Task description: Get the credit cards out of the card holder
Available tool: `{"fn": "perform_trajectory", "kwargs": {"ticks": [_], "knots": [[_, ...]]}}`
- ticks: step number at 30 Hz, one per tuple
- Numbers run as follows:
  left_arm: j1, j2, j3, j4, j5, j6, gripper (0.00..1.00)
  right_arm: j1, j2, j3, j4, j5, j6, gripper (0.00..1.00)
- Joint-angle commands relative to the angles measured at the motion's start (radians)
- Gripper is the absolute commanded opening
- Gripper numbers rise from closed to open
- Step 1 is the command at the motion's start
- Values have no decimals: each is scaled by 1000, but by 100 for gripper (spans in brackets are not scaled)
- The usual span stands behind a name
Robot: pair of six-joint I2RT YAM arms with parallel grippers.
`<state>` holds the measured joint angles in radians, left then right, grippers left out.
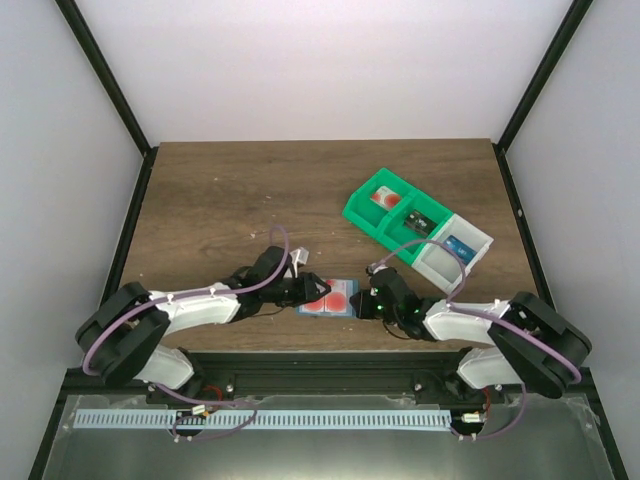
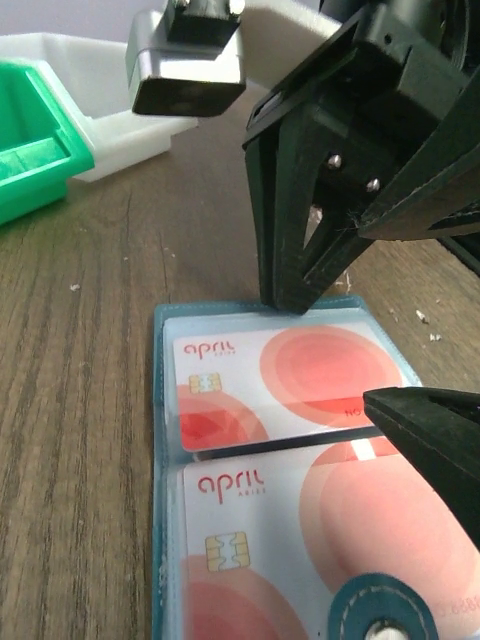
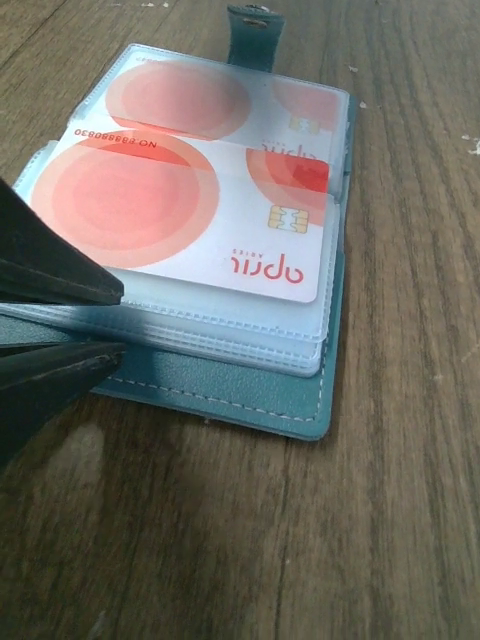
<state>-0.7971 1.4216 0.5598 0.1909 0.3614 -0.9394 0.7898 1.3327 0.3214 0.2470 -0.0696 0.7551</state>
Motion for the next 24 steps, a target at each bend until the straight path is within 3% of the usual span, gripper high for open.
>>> {"fn": "perform_trajectory", "kwargs": {"ticks": [1, 5, 9, 24], "knots": [[4, 43, -5, 69, 8, 16, 43, 22, -57, 40, -172, 52, 22, 13], [5, 94, -18, 128, 35, 19, 43, 29, -148, 51, -201, 40, 36, 12], [4, 133, -24, 158, 45, 11, 43, 31, -167, 49, -180, 32, 61, 1], [8, 145, -37, 143, 8, 14, 46, 31, -24, 99, -90, -9, 59, 0]]}}
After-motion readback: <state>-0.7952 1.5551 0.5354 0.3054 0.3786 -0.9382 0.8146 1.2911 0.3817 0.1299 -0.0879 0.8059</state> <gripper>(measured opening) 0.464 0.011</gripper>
